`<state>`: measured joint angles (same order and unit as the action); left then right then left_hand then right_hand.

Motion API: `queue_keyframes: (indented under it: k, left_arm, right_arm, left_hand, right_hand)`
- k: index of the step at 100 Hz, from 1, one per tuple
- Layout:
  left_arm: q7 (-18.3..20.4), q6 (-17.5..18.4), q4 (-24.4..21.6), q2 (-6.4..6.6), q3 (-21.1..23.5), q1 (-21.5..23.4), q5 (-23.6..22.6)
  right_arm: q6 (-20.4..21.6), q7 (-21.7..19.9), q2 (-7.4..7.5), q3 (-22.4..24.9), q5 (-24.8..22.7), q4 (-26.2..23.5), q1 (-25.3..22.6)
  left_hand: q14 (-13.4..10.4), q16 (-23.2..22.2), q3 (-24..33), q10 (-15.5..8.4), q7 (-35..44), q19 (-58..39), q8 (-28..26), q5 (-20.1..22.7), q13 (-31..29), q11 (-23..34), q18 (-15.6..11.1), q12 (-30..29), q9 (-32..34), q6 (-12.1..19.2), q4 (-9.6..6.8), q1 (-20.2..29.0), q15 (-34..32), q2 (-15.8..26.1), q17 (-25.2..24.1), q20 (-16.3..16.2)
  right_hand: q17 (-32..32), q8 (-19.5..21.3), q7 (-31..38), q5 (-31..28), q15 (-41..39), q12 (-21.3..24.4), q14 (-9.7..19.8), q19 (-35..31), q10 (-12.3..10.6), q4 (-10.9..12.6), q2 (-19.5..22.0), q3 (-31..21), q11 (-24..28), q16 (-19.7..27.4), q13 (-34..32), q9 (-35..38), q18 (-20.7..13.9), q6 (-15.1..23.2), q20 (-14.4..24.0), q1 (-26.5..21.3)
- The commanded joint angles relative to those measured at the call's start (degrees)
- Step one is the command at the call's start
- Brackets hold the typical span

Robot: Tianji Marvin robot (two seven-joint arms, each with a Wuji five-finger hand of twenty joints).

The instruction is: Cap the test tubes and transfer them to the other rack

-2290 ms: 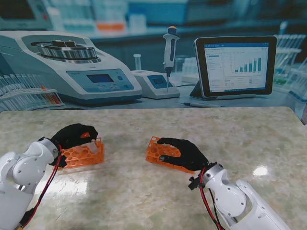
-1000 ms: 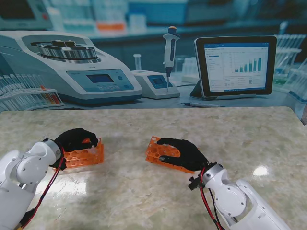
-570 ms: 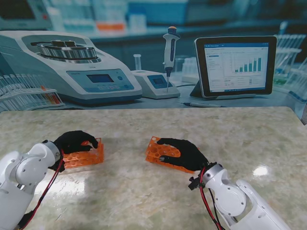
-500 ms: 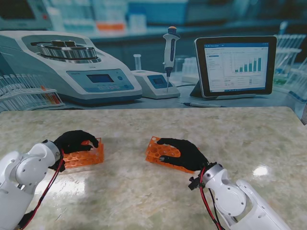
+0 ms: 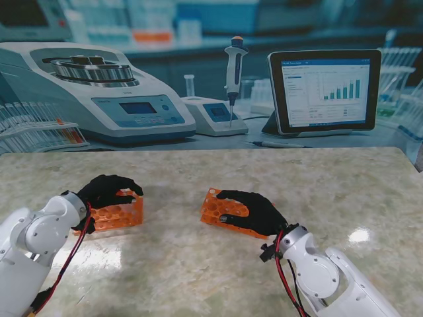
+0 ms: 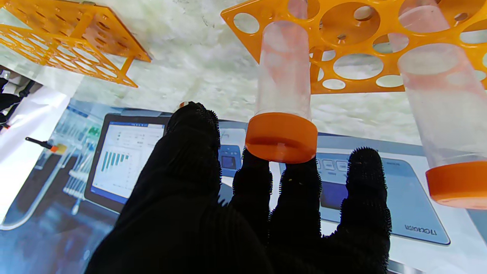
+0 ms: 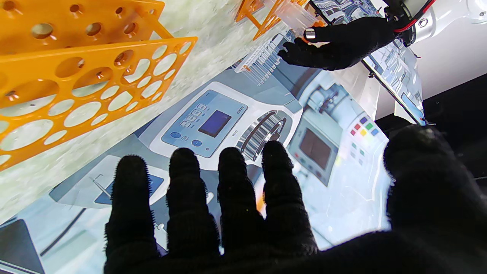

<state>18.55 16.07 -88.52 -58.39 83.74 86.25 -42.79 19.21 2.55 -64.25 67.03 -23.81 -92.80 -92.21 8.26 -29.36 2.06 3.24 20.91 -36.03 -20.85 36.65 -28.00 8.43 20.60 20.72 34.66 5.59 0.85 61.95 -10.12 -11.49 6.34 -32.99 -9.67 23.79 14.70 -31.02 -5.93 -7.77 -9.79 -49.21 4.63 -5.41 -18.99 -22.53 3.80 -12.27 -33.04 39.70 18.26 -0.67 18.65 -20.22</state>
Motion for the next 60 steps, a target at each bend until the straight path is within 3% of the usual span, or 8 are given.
queue_keyframes:
  k: [1, 21, 33, 40, 49, 60]
  left_arm:
    - [0.19, 0.44, -1.16, -0.06, 0.22, 0.17, -0.26]
    - [1.21, 0.75, -2.44, -0.01, 0.18, -0.16, 1.09]
    - [1.22, 0.87, -3.16, -0.05, -0.15, -0.42, 1.30]
    - [1.09, 0.85, -3.73, -0.13, -0.31, -0.40, 1.85]
    - [0.35, 0.74, -4.57, -0.36, -0.58, -0.21, 2.78]
    - [-0.74, 0.58, -5.65, -0.70, -1.18, 0.18, 4.38]
  right_arm:
    - [-0.11, -0.22, -0.05, -0.07, 0.20, -0.06, -0.42]
    - [-0.04, -0.22, -0.05, -0.06, 0.21, -0.04, -0.42]
    - [-0.04, -0.20, -0.06, 0.01, 0.22, -0.06, -0.47]
    - [-0.01, -0.19, -0.06, 0.06, 0.22, -0.09, -0.51]
    - [0.02, -0.21, -0.05, 0.08, 0.25, -0.11, -0.52]
    - [0.08, -0.20, -0.05, 0.11, 0.23, -0.11, -0.54]
  left_hand:
    - [1.33, 4.58, -0.32, 0.17, -2.13, 6.24, 1.42, -0.97, 2.81, -1.63, 1.65, -2.42, -1.47, 0.22, -1.03, -0.07, 3.22, 1.94, -2.47, 4.96]
    - [0.72, 9.91, -0.39, 0.03, -3.40, 14.57, 2.67, -1.35, 5.13, -2.63, 0.20, -6.17, -2.18, -0.79, -1.01, -0.83, 5.08, 3.25, -2.99, 10.72]
    - [0.62, 10.48, -0.77, -0.24, -3.90, 15.33, 2.92, -2.15, 6.01, -2.87, 0.68, -6.63, -2.97, -0.93, -0.92, -2.01, 5.38, 4.50, -3.27, 11.26]
    - [1.25, 10.80, -1.03, -0.35, -4.36, 15.67, 3.22, -2.71, 5.78, -3.01, 0.88, -6.97, -3.04, -1.16, -0.91, -2.85, 5.42, 5.37, -3.56, 11.37]
    - [4.56, 13.41, -1.45, 0.70, -5.75, 17.41, 4.54, -3.32, 4.30, -4.02, 1.62, -9.51, -2.23, -2.57, -1.00, -4.09, 6.48, 7.08, -3.24, 12.24]
    - [5.17, 15.55, -2.19, 1.92, -7.56, 18.42, 6.44, -4.18, 4.18, -4.54, 2.31, -11.44, -2.28, -4.24, -0.93, -5.78, 7.01, 9.64, -2.86, 12.98]
  right_hand:
    - [0.91, -0.22, -0.27, 1.15, 0.00, 0.01, 1.28, 0.54, -0.78, 0.43, 2.99, 1.10, 0.01, 0.68, 1.74, -1.03, 0.63, -0.09, -0.83, 0.31]
    - [0.92, -0.22, -0.28, 1.19, 0.00, 0.00, 1.26, 0.54, -0.79, 0.43, 3.03, 1.10, 0.01, 0.68, 1.74, -1.05, 0.66, -0.12, -0.81, 0.31]
    - [0.91, -0.22, -0.29, 1.19, 0.00, 0.00, 1.32, 0.54, -0.71, 0.43, 3.05, 1.09, 0.02, 0.68, 1.74, -1.02, 0.65, -0.10, -0.81, 0.30]
    - [0.90, -0.21, -0.26, 1.11, 0.04, 0.00, 1.31, 0.53, -0.87, 0.44, 3.09, 1.09, 0.02, 0.70, 1.81, -1.01, 0.64, -0.16, -0.80, 0.27]
    - [0.90, -0.21, -0.29, 1.17, -0.01, 0.00, 1.27, 0.52, -0.72, 0.43, 3.09, 1.12, 0.01, 0.68, 1.71, -1.04, 0.67, -0.16, -0.79, 0.26]
    - [0.94, -0.21, -0.28, 1.17, 0.01, 0.00, 1.34, 0.56, -0.65, 0.43, 3.16, 1.13, 0.02, 0.69, 1.74, -1.00, 0.62, -0.12, -0.80, 0.23]
